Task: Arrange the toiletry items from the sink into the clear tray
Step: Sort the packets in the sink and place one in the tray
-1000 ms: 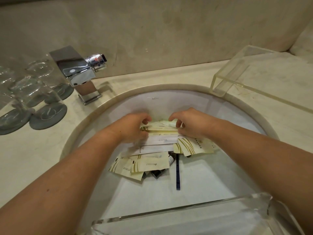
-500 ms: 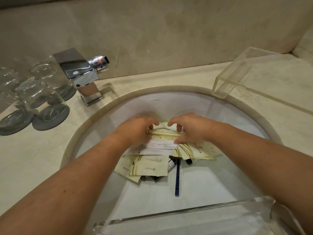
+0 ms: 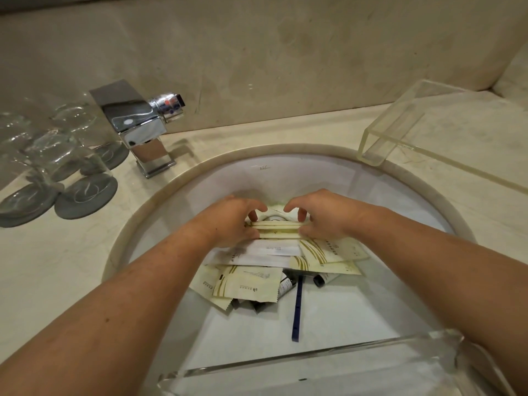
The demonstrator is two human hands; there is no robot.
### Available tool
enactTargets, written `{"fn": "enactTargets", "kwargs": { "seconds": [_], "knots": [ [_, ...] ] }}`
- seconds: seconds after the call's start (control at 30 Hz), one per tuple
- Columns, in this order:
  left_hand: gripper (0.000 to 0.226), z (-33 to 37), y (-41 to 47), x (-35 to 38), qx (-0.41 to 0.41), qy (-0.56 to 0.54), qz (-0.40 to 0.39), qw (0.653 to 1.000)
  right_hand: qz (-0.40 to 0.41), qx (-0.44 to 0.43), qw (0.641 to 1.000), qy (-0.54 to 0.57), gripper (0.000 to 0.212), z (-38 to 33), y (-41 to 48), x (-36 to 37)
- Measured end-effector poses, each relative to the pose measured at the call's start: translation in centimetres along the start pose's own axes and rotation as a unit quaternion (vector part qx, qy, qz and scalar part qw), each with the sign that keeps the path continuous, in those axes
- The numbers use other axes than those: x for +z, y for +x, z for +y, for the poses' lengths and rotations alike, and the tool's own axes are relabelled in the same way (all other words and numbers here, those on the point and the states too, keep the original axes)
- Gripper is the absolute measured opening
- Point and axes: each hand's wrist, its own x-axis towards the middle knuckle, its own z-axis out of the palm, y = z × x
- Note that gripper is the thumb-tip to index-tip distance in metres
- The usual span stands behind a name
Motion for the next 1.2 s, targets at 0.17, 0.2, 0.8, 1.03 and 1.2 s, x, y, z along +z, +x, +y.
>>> {"fn": "enactTargets", "kwargs": {
  "seconds": [0.17,0.2,0.8,1.03,1.2],
  "knots": [
    [0.047,0.2,-0.1,-0.5,-0.012,-0.022,0.021,0.999,0.047,0.013,0.998,0.032,0.043,0.0,-0.1,-0.3],
    [0.046,0.3,-0.2,-0.7,-0.009,-0.021,0.032,0.999,0.06,0.011,0.998,0.028,0.042,0.0,-0.2,-0.5],
    [0.039,3.9,-10.4,-8.7,0.013,-0.196,0.167,0.966,0.24,-0.063,0.966,0.066,0.02,-4.4,-9.4,-6.4],
    [0.023,6.9,-17.5,-10.2,0.037,-0.212,0.182,0.959,0.274,-0.088,0.956,0.056,0.021,-8.0,-16.6,-7.6],
    [0.022,8.8,-22.0,-10.1,0.048,-0.188,0.189,0.963,0.281,-0.101,0.952,0.073,0.021,-9.6,-21.0,-6.9]
  ]
}}
